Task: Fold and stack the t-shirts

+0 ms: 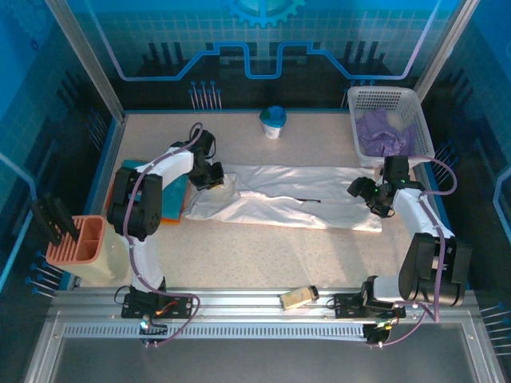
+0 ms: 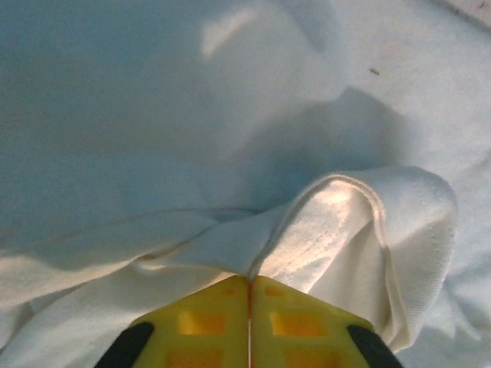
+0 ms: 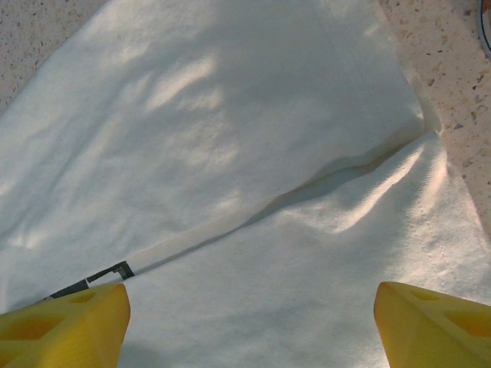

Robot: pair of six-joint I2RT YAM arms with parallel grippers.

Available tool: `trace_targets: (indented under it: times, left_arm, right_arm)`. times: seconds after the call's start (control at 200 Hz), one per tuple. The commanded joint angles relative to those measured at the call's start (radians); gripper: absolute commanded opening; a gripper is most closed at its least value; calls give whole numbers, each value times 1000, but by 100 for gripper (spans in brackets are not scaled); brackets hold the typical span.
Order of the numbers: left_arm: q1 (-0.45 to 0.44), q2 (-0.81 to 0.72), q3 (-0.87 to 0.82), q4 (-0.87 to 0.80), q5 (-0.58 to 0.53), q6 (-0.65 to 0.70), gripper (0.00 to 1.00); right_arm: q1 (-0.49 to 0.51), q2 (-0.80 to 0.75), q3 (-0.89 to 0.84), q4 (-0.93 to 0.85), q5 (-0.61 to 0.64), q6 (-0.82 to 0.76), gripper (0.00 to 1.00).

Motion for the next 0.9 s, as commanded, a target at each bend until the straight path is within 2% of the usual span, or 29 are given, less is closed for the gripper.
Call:
trace_targets:
  times: [0.0,0.195,0.425,0.525,0.665,0.72,0.79,0.896]
  left_arm:
    - [-1,3,61,-50,-17,4,0]
    - [0,11,187,-168,-84,92,0]
    - [1,109,409,-353,-220,257,0]
    - [-1,150,474,-373,-252,289,0]
    - [-3,190,516,-311,-243,294,0]
    - [-4,211,547,-308,-241,290,5]
    - [-5,237,581,-317,-242,279,21]
    - [-6,226,575,-321,-218,244,30]
  right_arm:
    - [9,9,1,-12,-10,0,83]
    - [9,10,4,-15,-13,-3,83]
    - [9,14,1,-17,-17,-7,83]
    - [9,16,4,-24,-17,-14,83]
    - [9,17,6,-29,-20,-17,83]
    - [10,15,7,-34,-22,-18,82]
    - [8,13,6,-36,-24,-20,83]
    - [9,4,-10,-31,-32,-19,83]
